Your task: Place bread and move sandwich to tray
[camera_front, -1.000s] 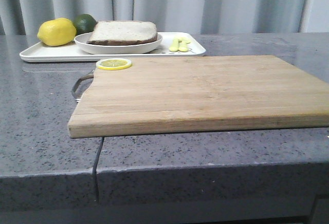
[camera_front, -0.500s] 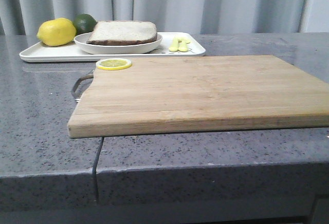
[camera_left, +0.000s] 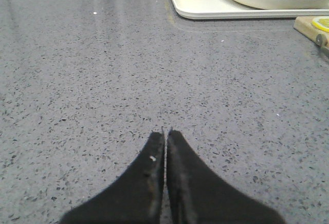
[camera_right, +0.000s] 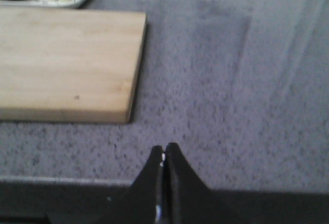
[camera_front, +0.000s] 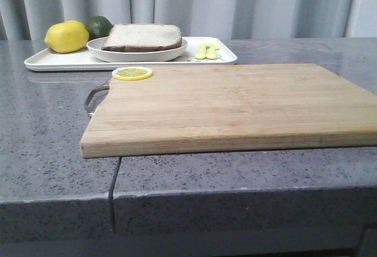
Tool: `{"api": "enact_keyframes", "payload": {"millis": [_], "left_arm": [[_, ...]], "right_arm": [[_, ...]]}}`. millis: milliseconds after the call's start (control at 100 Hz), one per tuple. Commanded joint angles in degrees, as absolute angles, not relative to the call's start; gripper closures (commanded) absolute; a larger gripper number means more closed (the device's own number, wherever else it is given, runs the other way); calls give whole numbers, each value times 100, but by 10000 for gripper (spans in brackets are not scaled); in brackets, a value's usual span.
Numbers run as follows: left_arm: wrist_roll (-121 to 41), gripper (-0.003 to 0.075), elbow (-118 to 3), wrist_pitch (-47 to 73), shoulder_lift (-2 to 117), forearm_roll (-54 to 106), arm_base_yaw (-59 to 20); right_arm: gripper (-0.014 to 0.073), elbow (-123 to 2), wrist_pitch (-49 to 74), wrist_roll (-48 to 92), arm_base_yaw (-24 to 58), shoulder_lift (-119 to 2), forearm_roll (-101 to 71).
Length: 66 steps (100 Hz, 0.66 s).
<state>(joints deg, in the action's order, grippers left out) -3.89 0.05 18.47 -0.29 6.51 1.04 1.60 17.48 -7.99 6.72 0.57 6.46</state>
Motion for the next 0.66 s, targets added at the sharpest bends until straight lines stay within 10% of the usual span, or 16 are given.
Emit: {"api": "enact_keyframes", "payload": {"millis": [0,650], "left_arm": [[-348,740,88,1527,-207,699,102],[-348,740,88,1527,-207,699,102]], "right_arm": [[655,177,1873,-489,594,143,337],[655,177,1901,-312,559,175,221]]}}
